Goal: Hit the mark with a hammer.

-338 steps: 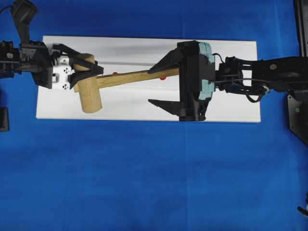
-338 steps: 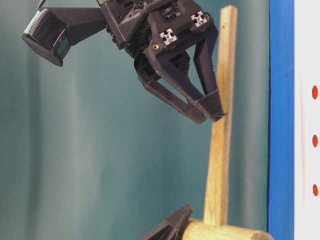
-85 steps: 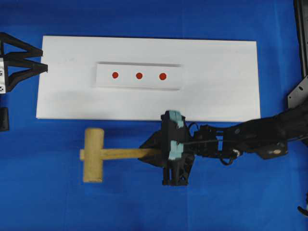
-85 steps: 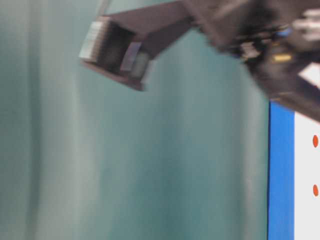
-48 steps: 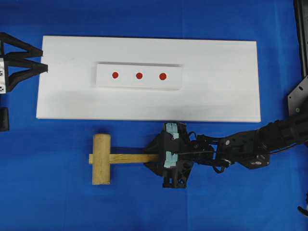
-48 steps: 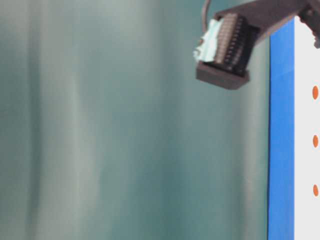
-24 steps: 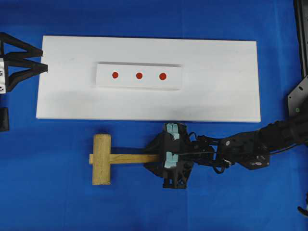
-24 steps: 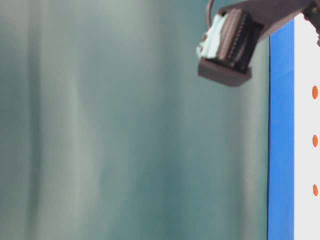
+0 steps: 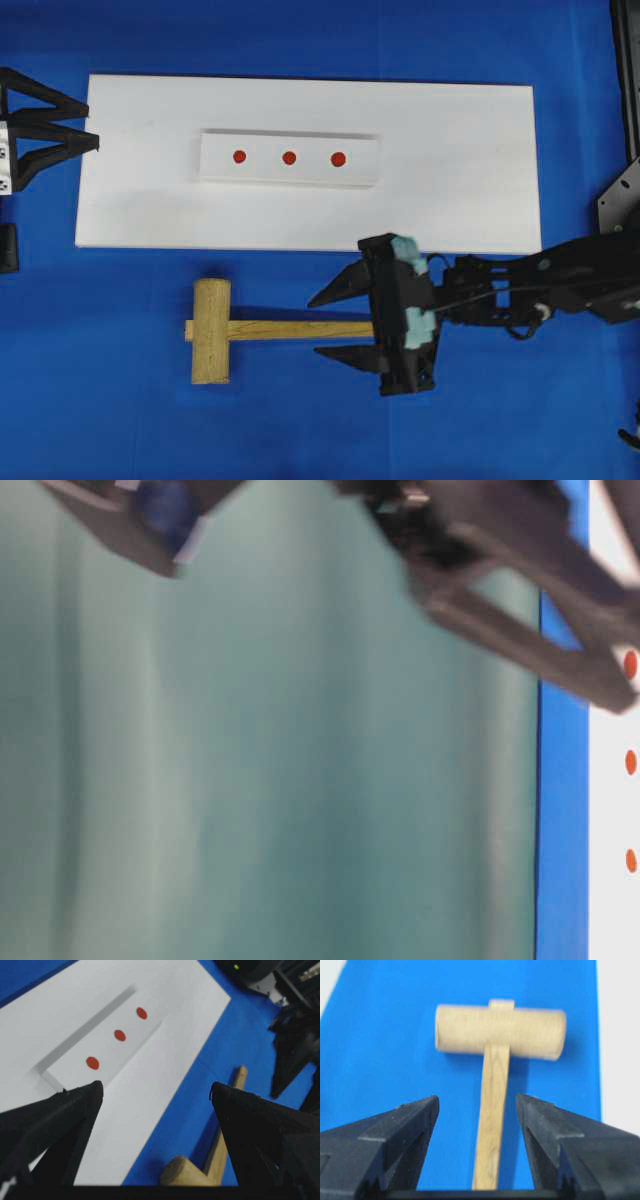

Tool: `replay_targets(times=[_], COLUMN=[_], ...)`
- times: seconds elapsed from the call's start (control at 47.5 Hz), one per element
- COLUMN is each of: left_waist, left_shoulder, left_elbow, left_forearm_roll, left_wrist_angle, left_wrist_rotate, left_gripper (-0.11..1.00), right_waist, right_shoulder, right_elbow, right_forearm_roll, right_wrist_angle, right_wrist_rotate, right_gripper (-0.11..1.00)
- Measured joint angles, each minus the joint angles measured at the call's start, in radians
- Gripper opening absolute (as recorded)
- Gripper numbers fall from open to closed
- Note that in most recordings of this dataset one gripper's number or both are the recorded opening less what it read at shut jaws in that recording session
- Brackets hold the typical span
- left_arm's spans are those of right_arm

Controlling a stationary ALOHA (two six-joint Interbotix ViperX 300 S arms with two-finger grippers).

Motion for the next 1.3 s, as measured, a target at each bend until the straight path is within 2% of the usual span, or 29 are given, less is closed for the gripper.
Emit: replay_targets(times=[0.253,0.61,0.695,0.926,1.052,1.305], left_waist=[0.0,0.0,0.0,0.0,-0.005,-0.038], left_shoulder=[0.002,0.0,0.0,0.0,-0.025,-0.092], left_elbow=[0.0,-0.002,-0.002,-0.002,-0.002,-0.005], left_forearm_roll=[0.0,0.0,0.0,0.0,0.0,0.0], left_wrist_angle=[0.002,0.002,0.0,0.002,0.009,0.091], left_wrist_rotate=[0.002,0.003,0.003,0.011,0.075,0.316], left_gripper=[0.89,0.89,0.89,0.89,0.89,0.89], right_waist=[-0.077,-0.316,-0.341,-0.348,-0.364,-0.391], right_shoulder=[-0.025,-0.106,-0.114,-0.187,-0.301,-0.592], right_elbow=[0.006,0.04,0.04,0.069,0.124,0.264], right_forearm_roll=[-0.002,-0.003,-0.003,-0.005,-0.005,-0.005], right_wrist_angle=[0.017,0.095,0.11,0.167,0.176,0.198], right_wrist_rotate=[-0.029,-0.135,-0.143,-0.143,-0.143,-0.143], right_gripper=[0.54,0.54,0.54,0.54,0.54,0.54])
